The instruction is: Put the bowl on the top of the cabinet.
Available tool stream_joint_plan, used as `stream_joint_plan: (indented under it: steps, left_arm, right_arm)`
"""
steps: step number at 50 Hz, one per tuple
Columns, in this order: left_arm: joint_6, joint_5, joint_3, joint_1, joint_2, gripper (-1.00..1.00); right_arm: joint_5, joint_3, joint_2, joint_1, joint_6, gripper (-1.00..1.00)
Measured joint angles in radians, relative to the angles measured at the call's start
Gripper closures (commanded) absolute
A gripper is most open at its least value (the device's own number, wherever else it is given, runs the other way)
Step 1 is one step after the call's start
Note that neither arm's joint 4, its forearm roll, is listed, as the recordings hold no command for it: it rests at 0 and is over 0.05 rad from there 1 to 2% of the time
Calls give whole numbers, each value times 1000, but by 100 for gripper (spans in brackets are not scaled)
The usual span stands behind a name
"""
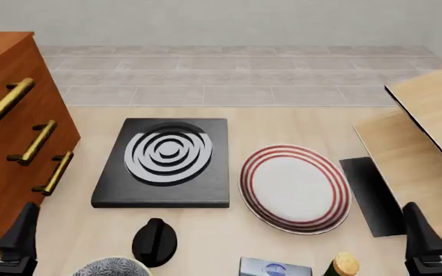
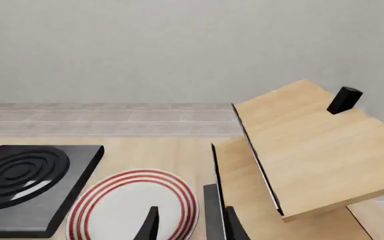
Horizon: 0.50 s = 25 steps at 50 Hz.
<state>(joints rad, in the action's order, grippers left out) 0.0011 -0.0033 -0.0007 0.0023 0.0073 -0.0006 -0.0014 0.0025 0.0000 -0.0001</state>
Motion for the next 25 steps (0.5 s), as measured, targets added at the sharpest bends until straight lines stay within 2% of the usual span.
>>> stream_joint_plan:
  steps: [25]
  left_arm:
    - [3, -16, 0, 28, 41, -100]
  right_arm:
    - [-1, -3, 5, 0, 0, -100]
